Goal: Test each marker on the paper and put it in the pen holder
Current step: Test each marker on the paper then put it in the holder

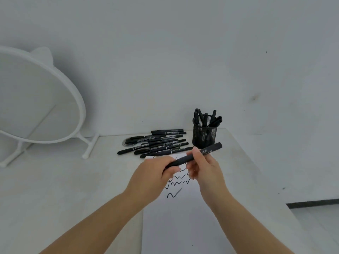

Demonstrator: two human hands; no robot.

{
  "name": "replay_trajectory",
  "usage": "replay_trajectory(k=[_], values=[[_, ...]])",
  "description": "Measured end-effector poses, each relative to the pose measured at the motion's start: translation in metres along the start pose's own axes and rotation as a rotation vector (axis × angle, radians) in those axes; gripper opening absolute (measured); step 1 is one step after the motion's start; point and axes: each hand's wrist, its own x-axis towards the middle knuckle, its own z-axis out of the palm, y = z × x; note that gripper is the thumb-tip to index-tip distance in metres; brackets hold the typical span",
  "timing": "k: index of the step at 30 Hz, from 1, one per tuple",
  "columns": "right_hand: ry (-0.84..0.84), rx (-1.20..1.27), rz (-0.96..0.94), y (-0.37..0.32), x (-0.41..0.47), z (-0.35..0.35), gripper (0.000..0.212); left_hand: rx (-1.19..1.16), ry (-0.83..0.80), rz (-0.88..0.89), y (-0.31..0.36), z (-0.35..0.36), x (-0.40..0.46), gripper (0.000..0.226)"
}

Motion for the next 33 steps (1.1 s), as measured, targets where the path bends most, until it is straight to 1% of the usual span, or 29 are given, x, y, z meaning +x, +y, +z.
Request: replay_trajectory(k=[2,5,7,9,10,11,14,16,19,22,23,24,25,26,27,28,29,30,32,33], values=[[-0.011,0.069,0.062,-0.002,-0.008,-0.003,0.028,0.009,0.051,-0.001,0.002,0.003,-0.010,0.013],[-0.084,0.138,0.216,-0.007,-0.013,-0.009,0.041,0.160,0.082,0.123,0.006,0.006,-0.021,0.025],[-0.131,0.070,0.271,-0.011,-0.014,-0.013,0.038,0.254,0.045,0.157,0.009,0.005,-0.029,0.029],[-0.171,0.000,0.297,-0.016,-0.014,-0.017,0.033,0.287,-0.016,0.131,0.009,0.006,-0.036,0.029],[-0.192,-0.019,0.301,-0.017,-0.015,-0.018,0.033,0.239,-0.046,0.104,0.008,0.006,-0.039,0.030],[-0.211,-0.027,0.301,-0.019,-0.015,-0.019,0.033,0.141,-0.074,0.074,0.008,0.006,-0.042,0.032],[-0.256,-0.031,0.282,-0.022,-0.016,-0.018,0.039,-0.231,-0.131,-0.009,0.012,0.002,-0.045,0.033],[-0.289,-0.019,0.269,-0.023,-0.016,-0.017,0.044,-0.407,-0.145,-0.070,0.014,0.002,-0.047,0.031],[-0.336,0.019,0.230,-0.022,-0.015,-0.020,0.046,-0.583,-0.199,-0.147,0.015,0.005,-0.046,0.032],[-0.344,0.012,0.221,-0.016,-0.012,-0.021,0.048,-0.735,-0.328,-0.230,0.019,0.010,-0.042,0.033],[-0.309,0.039,0.222,-0.015,-0.007,-0.025,0.049,-0.800,-0.384,-0.258,0.018,0.011,-0.041,0.033],[-0.225,0.116,0.234,-0.016,0.000,-0.033,0.049,-0.881,-0.431,-0.299,0.016,0.008,-0.041,0.034],[-0.103,0.239,0.247,-0.021,0.009,-0.047,0.047,-0.979,-0.450,-0.370,0.011,0.004,-0.041,0.035],[0.026,0.348,0.232,-0.026,0.019,-0.067,0.044,-1.082,-0.431,-0.466,0.004,-0.003,-0.042,0.035],[0.127,0.396,0.183,-0.030,0.027,-0.086,0.042,-1.160,-0.377,-0.549,-0.005,-0.011,-0.042,0.033],[0.186,0.359,0.121,-0.033,0.032,-0.101,0.041,-1.184,-0.299,-0.603,-0.016,-0.018,-0.040,0.032],[0.203,0.262,0.066,-0.032,0.033,-0.110,0.041,-1.147,-0.232,-0.622,-0.025,-0.021,-0.038,0.033],[0.192,0.126,0.030,-0.027,0.033,-0.112,0.040,-1.061,-0.190,-0.606,-0.030,-0.020,-0.035,0.035],[0.120,-0.121,-0.003,-0.013,0.033,-0.103,0.028,-0.821,-0.154,-0.499,-0.029,-0.006,-0.029,0.037],[0.080,-0.195,-0.009,-0.007,0.032,-0.097,0.021,-0.713,-0.140,-0.439,-0.026,0.004,-0.027,0.037]])
